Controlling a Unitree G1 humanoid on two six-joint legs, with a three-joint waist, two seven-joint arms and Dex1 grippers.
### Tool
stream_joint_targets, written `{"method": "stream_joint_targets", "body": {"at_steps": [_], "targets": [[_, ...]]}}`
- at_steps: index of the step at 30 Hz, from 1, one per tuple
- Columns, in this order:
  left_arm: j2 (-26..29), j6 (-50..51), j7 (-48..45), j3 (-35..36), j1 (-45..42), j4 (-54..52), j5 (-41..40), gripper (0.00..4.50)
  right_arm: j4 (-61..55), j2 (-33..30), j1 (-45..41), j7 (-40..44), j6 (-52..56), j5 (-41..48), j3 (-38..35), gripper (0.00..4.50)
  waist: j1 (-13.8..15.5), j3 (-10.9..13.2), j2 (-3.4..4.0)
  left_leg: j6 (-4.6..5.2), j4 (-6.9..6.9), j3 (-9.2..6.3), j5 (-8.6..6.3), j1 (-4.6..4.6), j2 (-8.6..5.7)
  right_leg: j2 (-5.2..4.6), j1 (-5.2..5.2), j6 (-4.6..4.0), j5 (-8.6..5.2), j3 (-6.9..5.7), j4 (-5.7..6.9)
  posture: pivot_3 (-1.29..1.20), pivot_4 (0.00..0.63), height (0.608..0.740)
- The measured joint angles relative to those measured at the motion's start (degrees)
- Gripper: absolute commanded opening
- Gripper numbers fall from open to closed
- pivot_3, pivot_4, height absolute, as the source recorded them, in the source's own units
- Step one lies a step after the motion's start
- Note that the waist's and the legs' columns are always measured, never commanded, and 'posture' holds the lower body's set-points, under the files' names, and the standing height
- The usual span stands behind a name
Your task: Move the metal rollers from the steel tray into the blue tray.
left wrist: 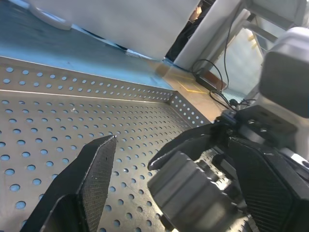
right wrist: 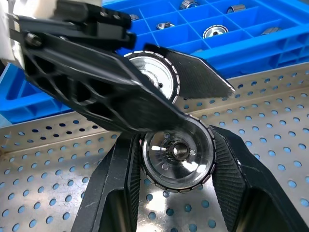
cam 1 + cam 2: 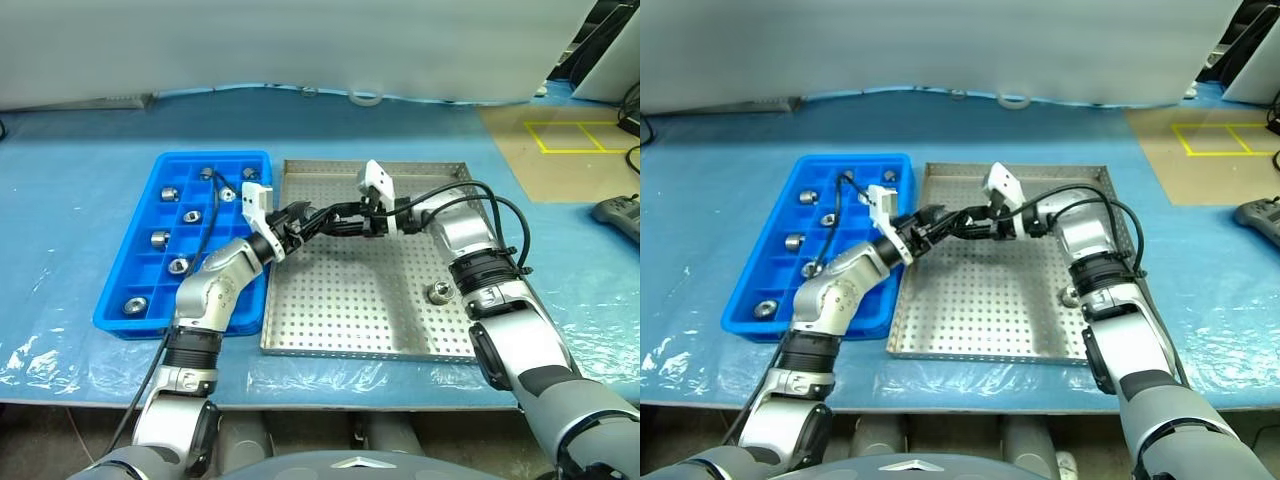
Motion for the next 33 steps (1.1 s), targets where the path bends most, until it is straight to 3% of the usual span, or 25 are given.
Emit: {"method": "stream_joint_targets", "body": {"at_steps": [4,6,14,18,22,25,30,33], "targets": [[-2.3,0.0,0.1,0.6,-0.6,0.8,-1.3,2.14,-0.2,0.1,0.0,-0.2,0.2,0.0,0.0,1.68,0.0,0.0,-0.02,0.0,0.0,0.0,0.0,0.01,0.0,0.01,0.0,0.0,0.0,0.01,0.0,-0.09,0.15,0.74],[-2.8,0.4,0.2,0.9,-0.6,0.8,-2.2,1.72,-0.3,0.1,0.0,-0.2,0.2,0.0,0.0,1.68,0.0,0.0,-0.02,0.0,0.0,0.0,0.0,0.02,0.0,0.02,0.0,0.0,0.0,0.02,0.0,-0.09,0.15,0.74],[-6.6,3.8,4.3,6.0,-0.3,0.2,-9.0,1.72,-0.4,0.5,-0.3,-0.9,0.2,1.3,-0.5,1.68,0.0,0.0,-0.03,0.01,0.0,0.0,0.0,0.02,-0.01,0.01,0.0,0.0,0.0,0.04,0.0,-0.09,0.15,0.74],[-12.6,3.0,11.6,16.6,-1.7,-1.2,-23.6,1.72,-0.1,2.9,-2.7,-3.1,1.5,4.2,-3.0,1.68,-0.2,0.1,-0.15,-0.01,0.0,0.0,0.01,0.06,0.02,0.06,-0.01,-0.01,0.01,0.07,0.05,-0.08,0.15,0.74],[-12.6,-4.6,19.8,30.7,-4.1,-4.6,-38.3,1.72,4.0,6.4,-5.6,-8.8,6.3,11.7,-12.5,1.68,-0.3,0.1,-0.22,-0.04,-0.02,0.0,0.01,0.13,0.06,0.13,-0.01,-0.01,0.01,0.13,0.06,-0.05,0.15,0.74],[-12.1,-9.2,23.4,36.9,-3.6,-5.3,-45.4,1.72,5.4,9.0,-9.3,-12.4,10.9,17.7,-18.7,1.68,0.0,0.2,-0.26,-0.01,-0.02,0.01,-0.01,0.07,0.04,0.12,-0.01,-0.01,0.01,0.1,-0.04,-0.04,0.15,0.74],[-6.5,-7.5,23.1,32.7,3.3,-11.5,-43.0,1.72,4.3,12.2,-8.6,-11.8,9.4,15.1,-13.2,1.68,0.4,0.2,-0.33,-0.06,-0.05,-0.01,-0.09,-0.08,0.23,0.09,0.01,0.0,0.0,-0.3,-0.08,-0.01,0.15,0.74],[-0.8,-5.0,22.2,25.5,8.0,-16.1,-36.0,1.72,4.3,13.3,-7.3,-11.3,7.4,12.4,-9.3,1.68,1.1,0.2,-0.31,-0.12,-0.07,-0.04,-0.06,-0.18,0.3,0.06,-0.02,0.0,0.0,-0.5,-0.09,0.01,0.15,0.74]]}}
